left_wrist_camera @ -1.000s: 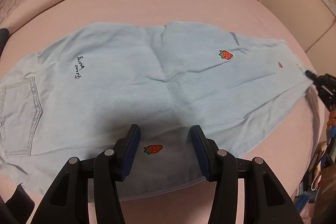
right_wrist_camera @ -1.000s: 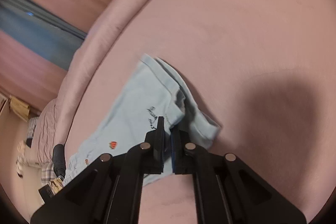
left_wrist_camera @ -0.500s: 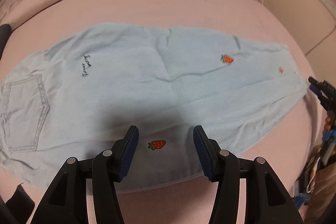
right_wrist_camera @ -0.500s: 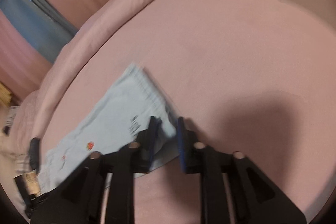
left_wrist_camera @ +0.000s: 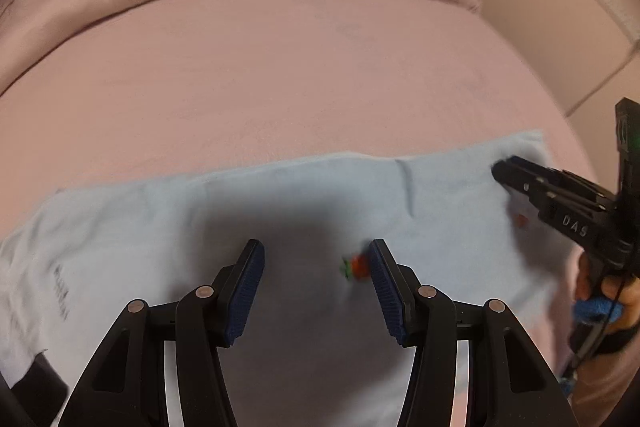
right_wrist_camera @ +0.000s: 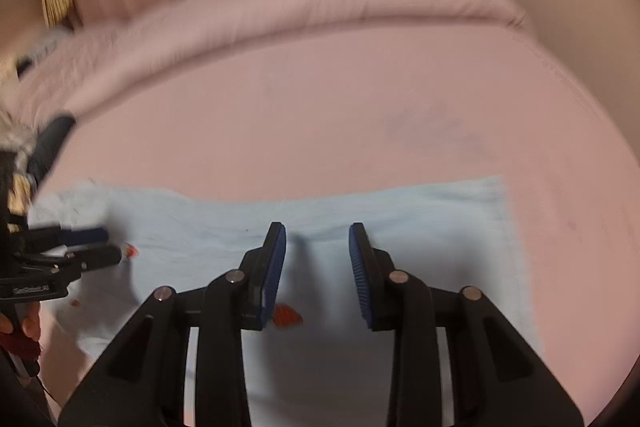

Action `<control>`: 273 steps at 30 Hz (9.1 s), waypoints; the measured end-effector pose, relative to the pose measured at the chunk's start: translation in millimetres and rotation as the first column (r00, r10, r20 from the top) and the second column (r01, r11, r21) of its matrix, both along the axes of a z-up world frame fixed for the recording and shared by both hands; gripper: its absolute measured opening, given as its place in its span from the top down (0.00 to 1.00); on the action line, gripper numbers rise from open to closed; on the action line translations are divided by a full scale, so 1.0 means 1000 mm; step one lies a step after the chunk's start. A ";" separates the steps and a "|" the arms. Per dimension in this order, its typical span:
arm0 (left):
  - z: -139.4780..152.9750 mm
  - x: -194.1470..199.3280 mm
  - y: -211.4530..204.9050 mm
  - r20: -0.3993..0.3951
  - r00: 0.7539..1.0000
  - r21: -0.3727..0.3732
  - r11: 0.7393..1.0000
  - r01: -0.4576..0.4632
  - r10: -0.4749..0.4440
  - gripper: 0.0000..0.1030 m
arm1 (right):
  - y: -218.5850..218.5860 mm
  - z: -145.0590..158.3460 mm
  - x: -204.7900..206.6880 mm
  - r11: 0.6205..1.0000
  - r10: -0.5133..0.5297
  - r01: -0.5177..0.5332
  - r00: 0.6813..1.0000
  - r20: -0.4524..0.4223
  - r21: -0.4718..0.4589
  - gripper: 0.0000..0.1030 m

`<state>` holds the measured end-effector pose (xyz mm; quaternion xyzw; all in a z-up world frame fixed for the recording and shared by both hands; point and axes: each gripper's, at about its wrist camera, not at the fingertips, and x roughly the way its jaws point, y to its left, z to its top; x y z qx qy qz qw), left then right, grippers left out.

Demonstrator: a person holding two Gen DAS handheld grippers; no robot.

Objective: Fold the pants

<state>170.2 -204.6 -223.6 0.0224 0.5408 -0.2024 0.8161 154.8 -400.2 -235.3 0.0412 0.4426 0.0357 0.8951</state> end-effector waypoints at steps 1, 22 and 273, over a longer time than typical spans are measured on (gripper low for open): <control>-0.008 0.008 -0.004 -0.021 1.000 0.013 1.000 -0.003 0.003 0.47 | 0.001 -0.011 0.012 0.999 -0.013 0.012 0.999 -0.050 -0.035 0.70; -0.017 -0.040 0.052 0.035 0.998 0.060 0.996 -0.063 0.061 0.26 | -0.080 -0.017 -0.076 0.985 -0.172 0.169 0.981 -0.089 -0.039 0.73; -0.014 -0.026 -0.058 -0.279 0.960 -0.427 0.898 -0.103 -0.023 0.20 | -0.127 -0.037 -0.143 0.737 -0.488 0.444 0.871 -0.053 0.510 0.81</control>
